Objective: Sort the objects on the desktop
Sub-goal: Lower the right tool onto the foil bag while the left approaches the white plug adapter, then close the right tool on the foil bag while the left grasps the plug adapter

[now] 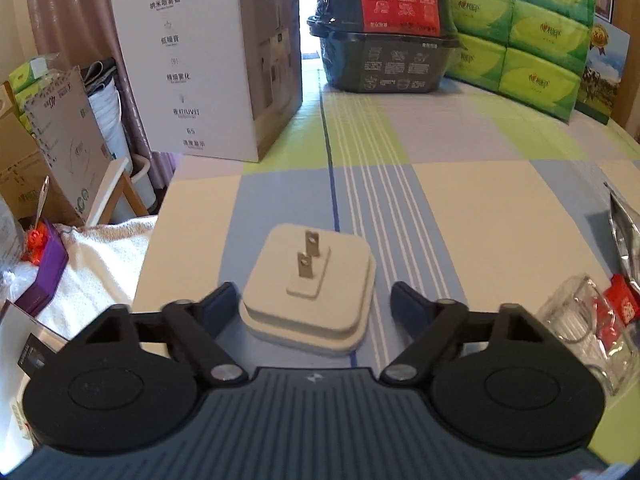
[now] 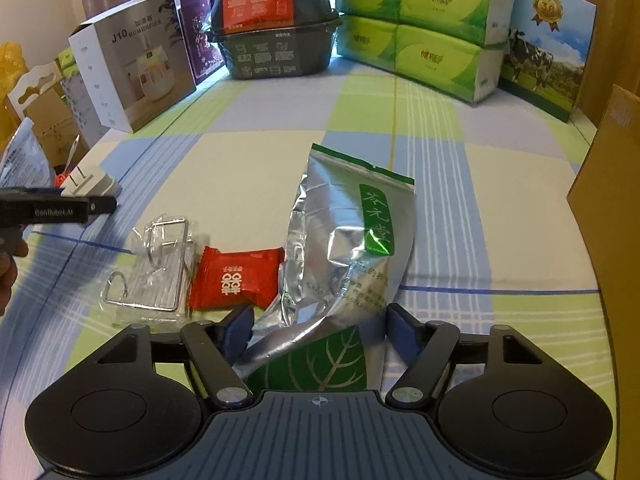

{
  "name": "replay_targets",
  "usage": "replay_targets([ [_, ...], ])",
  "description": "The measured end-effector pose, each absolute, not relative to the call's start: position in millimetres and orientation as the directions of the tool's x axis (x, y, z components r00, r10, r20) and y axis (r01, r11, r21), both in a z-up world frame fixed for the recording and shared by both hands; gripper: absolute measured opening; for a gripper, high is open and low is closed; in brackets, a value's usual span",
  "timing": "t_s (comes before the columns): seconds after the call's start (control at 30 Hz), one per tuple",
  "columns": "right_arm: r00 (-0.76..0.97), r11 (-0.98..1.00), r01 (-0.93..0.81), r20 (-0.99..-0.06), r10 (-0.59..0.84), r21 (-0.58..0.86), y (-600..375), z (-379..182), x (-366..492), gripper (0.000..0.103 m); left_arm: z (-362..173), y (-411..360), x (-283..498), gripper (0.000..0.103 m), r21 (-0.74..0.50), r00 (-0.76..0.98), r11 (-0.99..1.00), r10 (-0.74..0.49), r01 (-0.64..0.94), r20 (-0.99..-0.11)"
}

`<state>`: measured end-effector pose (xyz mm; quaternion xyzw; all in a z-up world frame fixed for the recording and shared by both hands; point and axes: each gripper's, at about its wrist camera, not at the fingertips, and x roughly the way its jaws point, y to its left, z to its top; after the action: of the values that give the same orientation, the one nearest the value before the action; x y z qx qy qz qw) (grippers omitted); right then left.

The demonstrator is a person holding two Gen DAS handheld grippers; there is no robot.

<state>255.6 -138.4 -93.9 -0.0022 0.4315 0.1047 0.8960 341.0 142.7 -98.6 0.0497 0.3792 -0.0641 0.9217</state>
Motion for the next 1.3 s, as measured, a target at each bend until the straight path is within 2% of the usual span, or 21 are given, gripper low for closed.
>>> replay_targets([
  [0.07, 0.610, 0.978, -0.190, -0.770, 0.187, 0.086, -139, -93, 255, 0.065, -96, 141, 334, 0.061, 0.033, 0.702, 0.989, -0.081, 0.147, -0.708],
  [0.23, 0.628, 0.981, -0.180, -0.759, 0.175, 0.077, -143, -90, 251, 0.051, -93, 130, 307, 0.060, 0.025, 0.675, 0.987, -0.089, 0.157, -0.733],
  [0.3, 0.627, 0.981, -0.176, -0.759, 0.172, 0.078, -147, -89, 249, 0.049, -91, 124, 294, 0.060, 0.023, 0.662, 0.987, -0.091, 0.161, -0.744],
  [0.5, 0.616, 0.984, -0.160, -0.770, 0.165, 0.082, -155, -86, 234, 0.048, -76, 113, 250, 0.060, -0.019, 0.635, 0.988, -0.113, 0.153, -0.765],
  [0.73, 0.596, 0.985, -0.153, -0.787, 0.160, 0.084, -168, -81, 210, 0.047, -42, 93, 200, 0.060, -0.036, 0.648, 0.986, -0.136, 0.165, -0.749],
  [0.93, 0.574, 0.981, -0.164, -0.799, 0.180, 0.102, -184, -79, 179, 0.048, -30, 73, 159, 0.060, -0.124, 0.651, 0.983, -0.184, 0.137, -0.736],
  [1.0, 0.565, 0.977, -0.170, -0.800, 0.201, 0.125, -191, -79, 169, 0.052, -33, 65, 148, 0.060, -0.143, 0.649, 0.980, -0.200, 0.140, -0.734],
  [1.07, 0.553, 0.969, -0.180, -0.798, 0.242, 0.169, -196, -80, 165, 0.068, -38, 57, 140, 0.060, -0.149, 0.642, 0.978, -0.208, 0.146, -0.738],
  [1.1, 0.551, 0.964, -0.186, -0.792, 0.262, 0.190, -199, -80, 165, 0.082, -40, 53, 138, 0.060, -0.151, 0.637, 0.977, -0.213, 0.151, -0.741],
  [1.13, 0.554, 0.960, -0.193, -0.786, 0.276, 0.201, -201, -79, 165, 0.092, -42, 50, 136, 0.060, -0.147, 0.634, 0.977, -0.214, 0.157, -0.743],
  [1.3, 0.577, 0.955, -0.250, -0.768, 0.277, 0.157, -200, -79, 169, 0.095, -49, 40, 142, 0.060, -0.171, 0.627, 0.971, -0.240, 0.169, -0.742],
])
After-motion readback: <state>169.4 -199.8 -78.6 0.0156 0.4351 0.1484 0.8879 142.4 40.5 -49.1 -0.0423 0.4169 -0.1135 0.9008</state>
